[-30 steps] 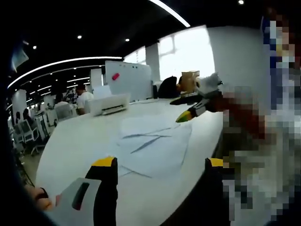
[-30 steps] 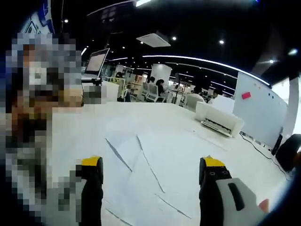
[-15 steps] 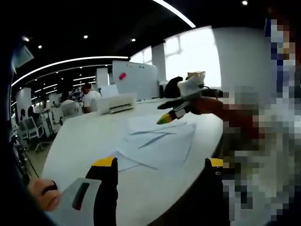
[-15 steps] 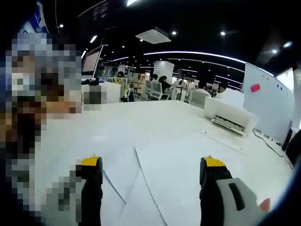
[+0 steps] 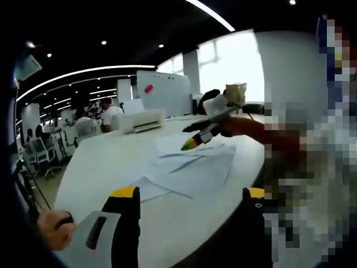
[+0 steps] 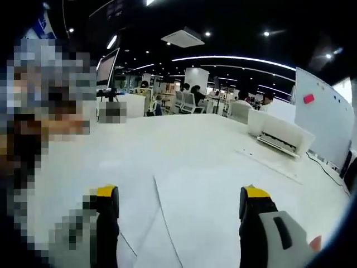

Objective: Organize the stack of printing papers by aligning and flattening the scattered papers on the table

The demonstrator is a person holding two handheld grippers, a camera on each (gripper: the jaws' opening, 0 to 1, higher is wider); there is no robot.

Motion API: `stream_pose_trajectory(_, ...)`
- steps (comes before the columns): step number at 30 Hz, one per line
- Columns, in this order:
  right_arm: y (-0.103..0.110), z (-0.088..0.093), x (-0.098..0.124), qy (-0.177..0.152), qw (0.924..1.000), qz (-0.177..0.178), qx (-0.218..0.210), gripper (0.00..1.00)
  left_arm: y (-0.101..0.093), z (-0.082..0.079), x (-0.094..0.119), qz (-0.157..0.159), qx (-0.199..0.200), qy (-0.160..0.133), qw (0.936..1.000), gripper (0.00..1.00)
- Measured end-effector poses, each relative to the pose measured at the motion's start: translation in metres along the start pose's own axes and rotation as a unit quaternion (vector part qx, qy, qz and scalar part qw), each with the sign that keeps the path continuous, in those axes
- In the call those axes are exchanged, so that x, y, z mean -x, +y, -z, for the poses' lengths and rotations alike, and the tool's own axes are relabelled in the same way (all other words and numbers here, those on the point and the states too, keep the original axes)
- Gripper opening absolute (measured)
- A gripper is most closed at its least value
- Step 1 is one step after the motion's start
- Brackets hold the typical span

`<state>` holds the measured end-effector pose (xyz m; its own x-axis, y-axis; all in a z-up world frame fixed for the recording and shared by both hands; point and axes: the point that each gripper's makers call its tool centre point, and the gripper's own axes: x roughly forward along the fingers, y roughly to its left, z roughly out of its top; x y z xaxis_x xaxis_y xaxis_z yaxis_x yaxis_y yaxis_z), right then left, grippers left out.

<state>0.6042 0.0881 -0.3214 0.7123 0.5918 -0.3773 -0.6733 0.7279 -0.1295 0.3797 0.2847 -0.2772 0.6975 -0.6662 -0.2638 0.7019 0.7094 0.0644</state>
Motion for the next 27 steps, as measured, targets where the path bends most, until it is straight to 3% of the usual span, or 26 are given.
stream_pose_trajectory(13,-0.002,0.013,-0.018,0.020,0.9995,-0.018,-0.018,0.90,-0.001,0.000,0.000,-0.001,-0.001,0.003,1.0000,0.77)
stream_pose_trajectory(20,0.008,0.015,-0.027,0.027,0.9990,-0.032,-0.019,0.90,-0.004,0.000,-0.001,0.003,0.000,0.002,1.0000,0.76)
stream_pose_trajectory(27,0.005,0.006,-0.040,0.019,0.9987,-0.036,-0.030,0.90,-0.004,-0.001,-0.003,0.003,-0.001,0.005,1.0000,0.76)
